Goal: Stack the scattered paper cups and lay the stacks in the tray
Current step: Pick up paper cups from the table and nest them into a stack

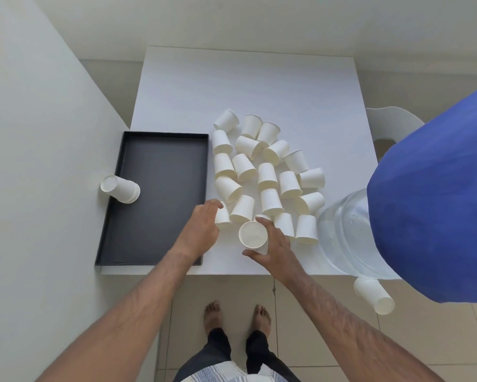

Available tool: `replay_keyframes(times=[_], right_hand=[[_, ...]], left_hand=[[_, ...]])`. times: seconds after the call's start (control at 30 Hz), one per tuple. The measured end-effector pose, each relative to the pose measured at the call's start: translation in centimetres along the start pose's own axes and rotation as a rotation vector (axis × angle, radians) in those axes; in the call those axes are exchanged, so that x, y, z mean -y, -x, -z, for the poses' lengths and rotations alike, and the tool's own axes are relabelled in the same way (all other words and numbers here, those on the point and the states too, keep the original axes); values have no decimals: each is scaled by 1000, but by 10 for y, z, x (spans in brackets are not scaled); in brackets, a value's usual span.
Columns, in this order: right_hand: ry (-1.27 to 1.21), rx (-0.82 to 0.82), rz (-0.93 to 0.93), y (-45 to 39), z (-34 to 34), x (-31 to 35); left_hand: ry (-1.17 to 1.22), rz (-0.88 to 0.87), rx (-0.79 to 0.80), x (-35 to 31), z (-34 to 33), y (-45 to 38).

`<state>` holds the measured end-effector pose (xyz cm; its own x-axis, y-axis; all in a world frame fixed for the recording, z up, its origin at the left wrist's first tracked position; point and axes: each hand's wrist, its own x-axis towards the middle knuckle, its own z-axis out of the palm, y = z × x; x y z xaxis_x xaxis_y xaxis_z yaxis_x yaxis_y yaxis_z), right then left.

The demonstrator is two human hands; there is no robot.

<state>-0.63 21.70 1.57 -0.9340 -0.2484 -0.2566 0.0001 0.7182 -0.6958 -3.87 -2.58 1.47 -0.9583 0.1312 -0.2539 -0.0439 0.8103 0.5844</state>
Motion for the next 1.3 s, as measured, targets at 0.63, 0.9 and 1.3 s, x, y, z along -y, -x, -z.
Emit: replay_keyframes(times=[0.63,0.9,1.3], right_hand=[[-41,13,-28,-2,1,-6],[-99,-16,-37,-9,1,-3],[-277,-77,-40,-13,2,25]], left_hand=[[-796,-272,264,30,-9,-42],[-804,-315,221,36,-4,-32],[-336,-256,-82,26,-8,11]])
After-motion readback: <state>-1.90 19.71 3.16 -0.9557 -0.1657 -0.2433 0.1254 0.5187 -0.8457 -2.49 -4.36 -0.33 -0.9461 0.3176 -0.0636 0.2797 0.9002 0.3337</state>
